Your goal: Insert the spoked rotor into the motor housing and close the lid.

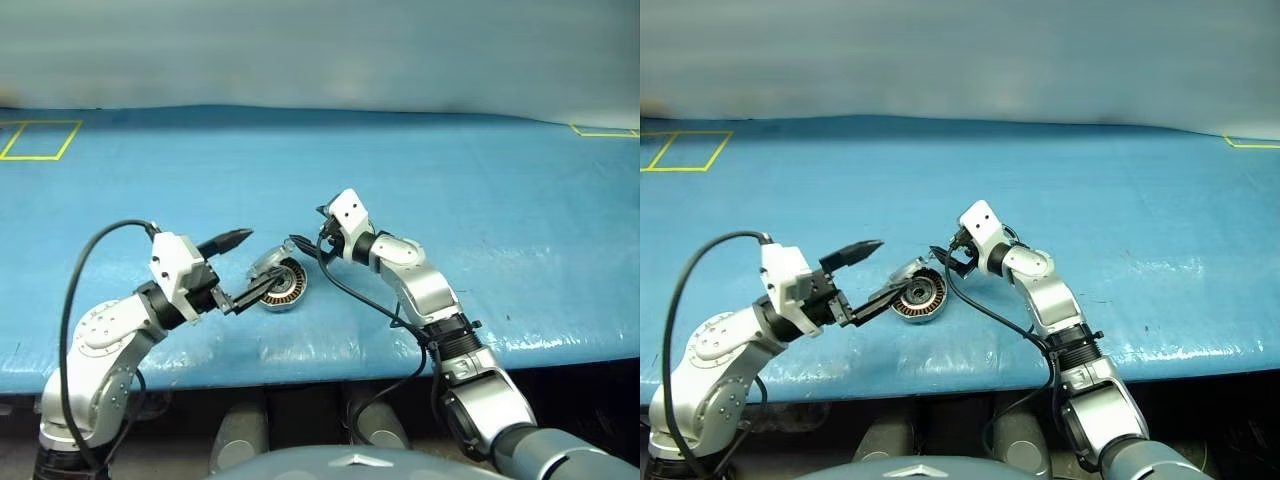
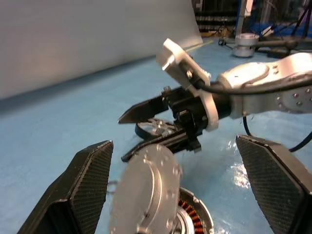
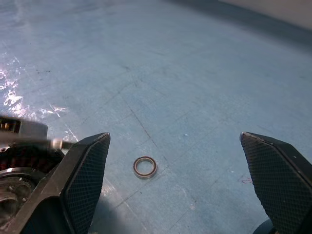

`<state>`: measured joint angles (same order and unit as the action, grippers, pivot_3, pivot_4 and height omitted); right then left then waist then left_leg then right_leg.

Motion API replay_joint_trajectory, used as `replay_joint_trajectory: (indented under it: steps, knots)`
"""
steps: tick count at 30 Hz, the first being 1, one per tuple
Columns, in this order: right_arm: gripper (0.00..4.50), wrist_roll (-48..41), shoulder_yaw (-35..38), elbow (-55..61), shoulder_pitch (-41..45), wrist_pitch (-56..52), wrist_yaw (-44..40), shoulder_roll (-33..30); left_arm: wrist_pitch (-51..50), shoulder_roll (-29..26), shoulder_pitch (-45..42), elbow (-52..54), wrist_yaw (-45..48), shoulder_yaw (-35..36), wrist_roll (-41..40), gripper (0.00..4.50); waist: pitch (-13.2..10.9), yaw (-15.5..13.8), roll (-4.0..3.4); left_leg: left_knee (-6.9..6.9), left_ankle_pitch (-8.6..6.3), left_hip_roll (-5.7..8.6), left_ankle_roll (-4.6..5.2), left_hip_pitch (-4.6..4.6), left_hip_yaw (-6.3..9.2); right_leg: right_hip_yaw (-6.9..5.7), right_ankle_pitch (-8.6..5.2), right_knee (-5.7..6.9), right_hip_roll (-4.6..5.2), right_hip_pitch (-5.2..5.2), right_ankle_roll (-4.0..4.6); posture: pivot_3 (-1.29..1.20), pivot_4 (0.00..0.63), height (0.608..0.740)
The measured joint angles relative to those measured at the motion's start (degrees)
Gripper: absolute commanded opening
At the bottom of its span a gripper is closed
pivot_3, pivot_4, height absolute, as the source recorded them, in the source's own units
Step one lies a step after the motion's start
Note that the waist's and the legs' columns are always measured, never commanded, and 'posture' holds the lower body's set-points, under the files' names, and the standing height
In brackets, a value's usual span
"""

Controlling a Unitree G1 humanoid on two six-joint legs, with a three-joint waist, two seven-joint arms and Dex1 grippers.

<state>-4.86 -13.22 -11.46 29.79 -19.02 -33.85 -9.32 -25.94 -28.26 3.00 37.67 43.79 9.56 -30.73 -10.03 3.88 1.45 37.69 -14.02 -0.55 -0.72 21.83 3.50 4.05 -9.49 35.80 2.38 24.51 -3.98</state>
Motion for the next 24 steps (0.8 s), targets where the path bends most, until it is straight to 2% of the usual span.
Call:
replay_joint_trajectory:
  steps: [5, 10, 17, 24]
  knots:
    - [4.50, 0.0, 0.3, -0.2, 0.0, 0.2, 0.0, 0.2, -0.3, -5.2, -2.1, 2.4, 0.1, 3.7, -4.4, 4.39, 0.0, 0.2, -0.02, -0.05, 0.00, -0.01, 0.00, -0.02, -0.01, 0.00, -0.01, 0.00, -0.01, 0.02, 0.02, 0.00, 0.150, 0.740]
    - [4.50, -0.3, 0.6, -3.1, 0.5, 0.3, 0.0, 1.4, -0.3, -8.2, 0.3, 2.4, -1.0, 7.1, -5.1, 4.39, 0.0, 0.4, -0.04, -0.10, -0.01, -0.02, -0.01, -0.02, -0.02, 0.00, -0.03, -0.03, -0.01, 0.05, 0.05, 0.00, 0.150, 0.740]
    - [4.50, -0.8, 1.7, -10.8, 4.9, 0.3, 0.3, 3.9, 0.1, -9.1, 7.4, -0.8, -3.9, 10.7, -0.8, 4.39, 0.0, 0.8, -0.05, -0.14, -0.02, -0.04, -0.02, -0.02, 0.01, -0.03, -0.06, -0.02, -0.01, 0.07, 0.10, 0.00, 0.150, 0.740]
    - [4.50, 0.0, 1.4, -17.9, 7.5, 0.3, 0.5, 6.2, 0.5, -7.5, 9.8, -3.5, -5.1, 9.4, 1.1, 4.39, 0.0, 0.9, -0.07, -0.23, -0.04, -0.04, -0.06, -0.02, 0.01, -0.04, -0.08, -0.05, -0.01, 0.10, 0.14, 0.00, 0.150, 0.740]
